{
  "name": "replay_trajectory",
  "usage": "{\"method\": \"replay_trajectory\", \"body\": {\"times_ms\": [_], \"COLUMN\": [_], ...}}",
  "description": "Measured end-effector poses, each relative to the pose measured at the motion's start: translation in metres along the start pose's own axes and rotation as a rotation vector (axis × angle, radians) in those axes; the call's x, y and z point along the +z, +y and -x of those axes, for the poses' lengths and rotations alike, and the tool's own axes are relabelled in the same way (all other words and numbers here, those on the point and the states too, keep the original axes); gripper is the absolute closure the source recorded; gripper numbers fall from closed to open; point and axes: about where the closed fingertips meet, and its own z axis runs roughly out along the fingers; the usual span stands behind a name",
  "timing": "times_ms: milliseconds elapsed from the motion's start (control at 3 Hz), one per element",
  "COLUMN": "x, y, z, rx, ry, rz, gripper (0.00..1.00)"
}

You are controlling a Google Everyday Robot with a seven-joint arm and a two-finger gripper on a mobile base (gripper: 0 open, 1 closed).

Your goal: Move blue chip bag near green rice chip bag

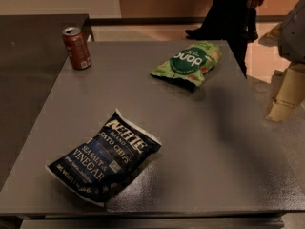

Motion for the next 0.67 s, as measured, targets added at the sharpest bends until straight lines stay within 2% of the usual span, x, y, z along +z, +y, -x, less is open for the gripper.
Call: {"method": "replay_trajectory", "body": {"times_ms": [667], "x": [-0.0009], "y": [0.0007], "z": [0.0014], "rx": [-0.008], "ry": [-0.004], "rz": [-0.002], "gripper": [0.0]}}
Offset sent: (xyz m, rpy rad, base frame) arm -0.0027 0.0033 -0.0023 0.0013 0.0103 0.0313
